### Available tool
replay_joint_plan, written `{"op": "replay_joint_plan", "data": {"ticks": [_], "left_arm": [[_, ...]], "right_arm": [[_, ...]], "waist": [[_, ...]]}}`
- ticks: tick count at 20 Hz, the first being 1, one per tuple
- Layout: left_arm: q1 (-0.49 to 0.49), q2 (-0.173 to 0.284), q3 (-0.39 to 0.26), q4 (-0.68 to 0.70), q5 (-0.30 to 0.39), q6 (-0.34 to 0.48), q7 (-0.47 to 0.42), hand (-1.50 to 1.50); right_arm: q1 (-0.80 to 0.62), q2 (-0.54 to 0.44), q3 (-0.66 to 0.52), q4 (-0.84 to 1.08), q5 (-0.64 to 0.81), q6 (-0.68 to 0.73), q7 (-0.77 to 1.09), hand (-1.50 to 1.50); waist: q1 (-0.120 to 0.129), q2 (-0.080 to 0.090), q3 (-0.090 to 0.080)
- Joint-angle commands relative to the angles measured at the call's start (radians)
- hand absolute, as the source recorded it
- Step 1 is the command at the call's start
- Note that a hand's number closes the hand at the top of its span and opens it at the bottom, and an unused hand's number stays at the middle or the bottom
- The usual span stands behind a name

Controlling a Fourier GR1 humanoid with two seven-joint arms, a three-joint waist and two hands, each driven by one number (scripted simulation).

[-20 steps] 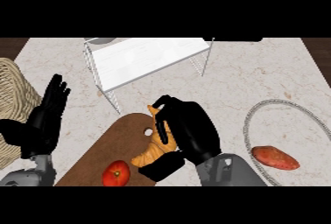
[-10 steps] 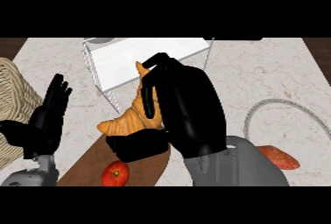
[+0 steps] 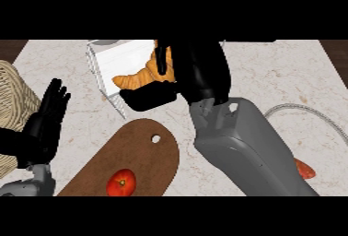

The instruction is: Pick the croissant from the placemat and place it in the tiered shelf

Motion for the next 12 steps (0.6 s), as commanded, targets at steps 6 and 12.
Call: {"op": "replay_joint_plan", "data": {"ticks": [6,12], "left_arm": [[0.005,-0.01,-0.03,-0.075,-0.048,0.012,0.058,0.0],[0.01,-0.044,-0.019,-0.027,-0.042,0.014,0.002,0.0]], "right_arm": [[-0.121,0.002,-0.071,0.39,-0.033,-0.252,-0.227,1.5],[-0.186,0.002,-0.124,0.592,-0.084,-0.368,-0.389,1.5]], "waist": [[0.012,0.003,0.0],[0.011,0.003,0.0]]}}
